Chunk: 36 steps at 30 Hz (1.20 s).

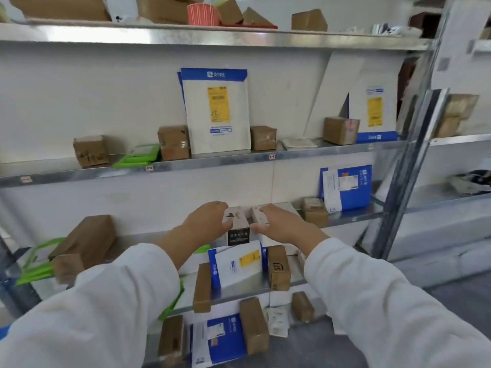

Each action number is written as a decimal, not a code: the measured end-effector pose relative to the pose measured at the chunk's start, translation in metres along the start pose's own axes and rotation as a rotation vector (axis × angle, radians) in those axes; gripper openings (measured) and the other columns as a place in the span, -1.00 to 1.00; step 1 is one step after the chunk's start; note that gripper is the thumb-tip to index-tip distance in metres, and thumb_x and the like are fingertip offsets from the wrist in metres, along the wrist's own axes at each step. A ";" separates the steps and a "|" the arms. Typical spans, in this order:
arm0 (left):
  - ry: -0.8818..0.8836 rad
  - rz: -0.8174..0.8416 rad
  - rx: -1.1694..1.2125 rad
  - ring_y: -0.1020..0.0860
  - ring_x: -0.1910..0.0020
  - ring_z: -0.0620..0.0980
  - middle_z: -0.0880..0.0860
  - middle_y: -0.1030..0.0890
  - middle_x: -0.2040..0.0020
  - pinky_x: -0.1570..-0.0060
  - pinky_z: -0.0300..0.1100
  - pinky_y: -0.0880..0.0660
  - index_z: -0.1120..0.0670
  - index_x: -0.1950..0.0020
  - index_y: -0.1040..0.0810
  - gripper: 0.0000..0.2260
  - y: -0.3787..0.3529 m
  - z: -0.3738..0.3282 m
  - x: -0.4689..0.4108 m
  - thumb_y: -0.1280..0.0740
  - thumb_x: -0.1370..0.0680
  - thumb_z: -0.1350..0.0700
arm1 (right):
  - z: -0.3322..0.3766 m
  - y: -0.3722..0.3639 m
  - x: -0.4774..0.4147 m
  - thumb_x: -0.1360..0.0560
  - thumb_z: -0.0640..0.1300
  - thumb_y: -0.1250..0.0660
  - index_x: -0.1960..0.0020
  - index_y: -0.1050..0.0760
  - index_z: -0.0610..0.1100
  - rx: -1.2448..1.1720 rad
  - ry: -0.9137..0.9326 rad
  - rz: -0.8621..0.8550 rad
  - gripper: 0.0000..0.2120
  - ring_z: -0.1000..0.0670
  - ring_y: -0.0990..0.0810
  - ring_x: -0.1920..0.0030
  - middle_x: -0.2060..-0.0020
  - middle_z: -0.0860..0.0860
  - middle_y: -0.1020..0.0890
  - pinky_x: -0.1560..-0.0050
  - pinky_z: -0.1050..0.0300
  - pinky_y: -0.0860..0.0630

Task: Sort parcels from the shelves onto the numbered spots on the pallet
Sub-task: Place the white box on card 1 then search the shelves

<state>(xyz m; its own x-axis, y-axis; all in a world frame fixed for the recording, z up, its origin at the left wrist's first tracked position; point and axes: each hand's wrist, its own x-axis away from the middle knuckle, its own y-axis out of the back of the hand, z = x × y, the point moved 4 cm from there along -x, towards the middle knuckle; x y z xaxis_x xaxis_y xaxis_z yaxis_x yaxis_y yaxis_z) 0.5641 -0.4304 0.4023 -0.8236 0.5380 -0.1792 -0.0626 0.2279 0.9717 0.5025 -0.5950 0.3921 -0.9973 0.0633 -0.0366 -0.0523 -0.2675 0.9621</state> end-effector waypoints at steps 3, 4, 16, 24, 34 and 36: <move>-0.022 0.055 0.046 -0.46 -0.24 0.03 0.07 -0.49 -0.31 -0.15 -0.14 -0.40 0.10 -0.34 -0.42 -0.64 -0.025 -0.012 -0.045 -0.23 -0.58 -0.01 | -0.037 0.000 -0.019 -0.58 0.16 -0.18 -0.49 -0.23 -0.11 0.010 -0.057 0.013 -0.43 -0.08 -0.41 -0.35 -0.43 -0.06 -0.36 -0.28 0.04 -0.36; -0.039 0.063 0.056 -0.47 -0.22 0.04 0.08 -0.50 -0.29 -0.15 -0.12 -0.41 0.12 -0.33 -0.43 -0.64 -0.034 -0.015 -0.063 -0.23 -0.58 0.00 | -0.051 -0.001 -0.030 -0.58 0.17 -0.17 -0.51 -0.20 -0.09 0.012 -0.081 0.020 -0.40 -0.08 -0.39 -0.37 -0.45 -0.05 -0.33 -0.29 0.04 -0.35; -0.092 0.224 0.129 -0.49 -0.12 0.06 0.09 -0.53 -0.18 -0.08 -0.04 -0.47 0.15 -0.26 -0.44 -0.63 -0.136 -0.014 -0.244 -0.19 -0.58 -0.07 | -0.170 -0.021 -0.171 -0.59 0.21 -0.12 -0.48 -0.22 -0.11 0.107 -0.217 0.114 -0.41 -0.10 -0.41 -0.34 -0.41 -0.05 -0.37 -0.19 0.02 -0.39; -0.073 0.268 0.106 -0.52 -0.15 0.09 0.12 -0.53 -0.22 -0.12 -0.03 -0.49 0.19 -0.34 -0.40 -0.57 -0.194 -0.020 -0.306 -0.21 -0.59 -0.06 | -0.231 -0.049 -0.227 -0.57 0.19 -0.16 -0.44 -0.28 -0.12 0.012 -0.248 0.154 -0.44 -0.09 -0.46 -0.30 -0.35 -0.04 -0.43 -0.27 0.00 -0.42; 0.069 0.223 0.133 -0.56 -0.10 0.07 0.10 -0.58 -0.15 -0.08 -0.05 -0.53 0.16 -0.34 -0.42 -0.61 -0.258 -0.027 -0.366 -0.22 -0.58 -0.01 | -0.298 -0.102 -0.312 -0.59 0.13 -0.15 -0.45 -0.23 -0.16 -0.085 -0.189 0.255 -0.46 -0.10 -0.45 -0.30 -0.35 -0.07 -0.39 -0.28 -0.06 -0.44; 0.121 0.197 0.126 -0.53 -0.16 0.05 0.09 -0.56 -0.21 -0.12 -0.08 -0.50 0.14 -0.35 -0.41 -0.62 -0.272 -0.026 -0.378 -0.21 -0.58 -0.01 | -0.307 -0.114 -0.333 -0.59 0.13 -0.13 -0.45 -0.21 -0.17 -0.081 -0.155 0.259 -0.45 -0.11 -0.41 -0.33 -0.37 -0.08 -0.36 -0.30 -0.08 -0.41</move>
<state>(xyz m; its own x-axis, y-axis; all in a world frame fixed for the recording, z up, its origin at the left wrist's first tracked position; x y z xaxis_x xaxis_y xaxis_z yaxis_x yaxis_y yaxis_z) 0.8783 -0.7166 0.2099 -0.8747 0.4832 0.0389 0.1706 0.2316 0.9577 0.8246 -0.8803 0.2118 -0.9587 0.1277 0.2543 0.1920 -0.3692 0.9093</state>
